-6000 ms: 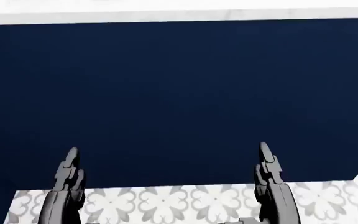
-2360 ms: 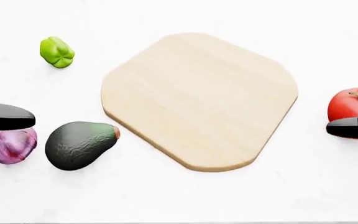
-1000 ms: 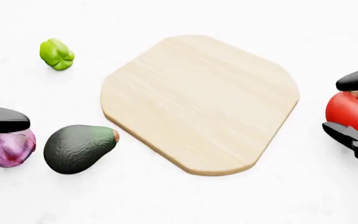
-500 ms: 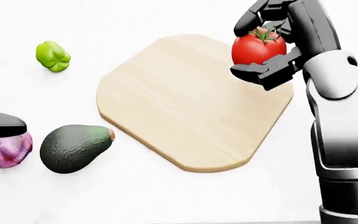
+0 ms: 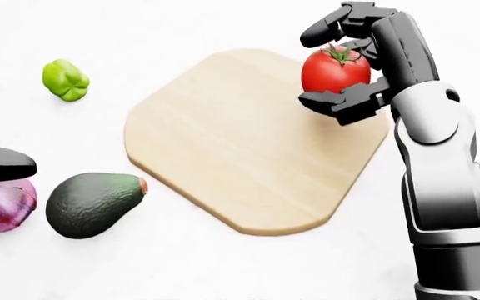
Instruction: Place the avocado, onion, tomato and bell pepper on the cutting board.
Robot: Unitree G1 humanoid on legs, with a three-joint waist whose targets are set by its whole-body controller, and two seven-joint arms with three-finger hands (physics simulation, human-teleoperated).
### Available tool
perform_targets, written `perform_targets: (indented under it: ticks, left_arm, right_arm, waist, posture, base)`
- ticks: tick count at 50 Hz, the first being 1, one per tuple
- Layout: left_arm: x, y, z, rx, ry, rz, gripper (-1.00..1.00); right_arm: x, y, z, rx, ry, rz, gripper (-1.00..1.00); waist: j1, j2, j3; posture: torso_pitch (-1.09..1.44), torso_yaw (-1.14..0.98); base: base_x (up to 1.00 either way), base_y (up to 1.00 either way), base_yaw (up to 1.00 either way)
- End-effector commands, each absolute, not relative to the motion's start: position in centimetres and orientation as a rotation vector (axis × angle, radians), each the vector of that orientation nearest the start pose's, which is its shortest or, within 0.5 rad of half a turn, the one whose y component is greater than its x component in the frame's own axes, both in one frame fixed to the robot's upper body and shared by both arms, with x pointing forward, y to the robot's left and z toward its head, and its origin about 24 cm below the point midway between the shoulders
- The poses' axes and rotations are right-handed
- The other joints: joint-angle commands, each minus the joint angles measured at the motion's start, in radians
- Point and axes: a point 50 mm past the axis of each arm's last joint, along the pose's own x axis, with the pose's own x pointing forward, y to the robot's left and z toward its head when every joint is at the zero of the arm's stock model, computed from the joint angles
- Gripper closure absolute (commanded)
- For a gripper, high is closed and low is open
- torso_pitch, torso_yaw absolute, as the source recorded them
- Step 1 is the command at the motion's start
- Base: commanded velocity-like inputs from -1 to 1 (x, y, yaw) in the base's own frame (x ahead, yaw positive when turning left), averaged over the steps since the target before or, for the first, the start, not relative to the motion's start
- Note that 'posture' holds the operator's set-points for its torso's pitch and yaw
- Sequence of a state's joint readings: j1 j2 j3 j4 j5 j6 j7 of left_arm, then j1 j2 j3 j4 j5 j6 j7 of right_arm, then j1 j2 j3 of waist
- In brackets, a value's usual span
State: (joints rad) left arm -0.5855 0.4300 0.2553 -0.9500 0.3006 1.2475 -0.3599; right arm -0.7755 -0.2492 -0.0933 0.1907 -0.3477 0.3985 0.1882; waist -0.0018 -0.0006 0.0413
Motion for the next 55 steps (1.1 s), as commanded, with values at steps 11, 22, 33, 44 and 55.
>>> perform_targets:
  ticks: [11,22,33,44,55]
  left_arm:
    - [21.2,21.1,29.1,0.419,-0.368,0.217,-1.00]
    - [21.2,21.1,29.0,0.416,-0.366,0.218,-1.00]
    - [21.0,21.2,29.0,0.421,-0.362,0.220,-1.00]
    - [21.2,21.3,29.3,0.412,-0.362,0.224,-1.00]
    - [20.7,21.6,29.5,0.387,-0.367,0.238,-1.00]
  right_arm:
    - [36.5,-16.9,23.1,-0.524,-0.252,-0.008,-0.65]
    - [36.2,-16.9,23.0,-0.523,-0.253,-0.004,-1.00]
    - [33.8,-15.2,25.6,-0.513,-0.315,0.062,-1.00]
    - [31.0,-12.5,27.9,-0.526,-0.380,0.201,-1.00]
    - [29.7,-8.6,27.7,-0.570,-0.410,0.390,-1.00]
  waist:
    - [0.000,0.003,-0.024]
    - [0.000,0.001,-0.026]
    - [0.002,0.001,-0.024]
    - [0.000,0.004,-0.021]
    - [0.000,0.012,-0.018]
  posture:
    - [0.00,0.00]
    - [0.00,0.00]
    - [0.00,0.00]
    - [0.00,0.00]
    - [0.00,0.02]
  base:
    - [0.00,0.00,0.00]
    - [0.00,0.00,0.00]
    - [0.00,0.00,0.00]
    - [0.00,0.00,0.00]
    - [0.00,0.00,0.00]
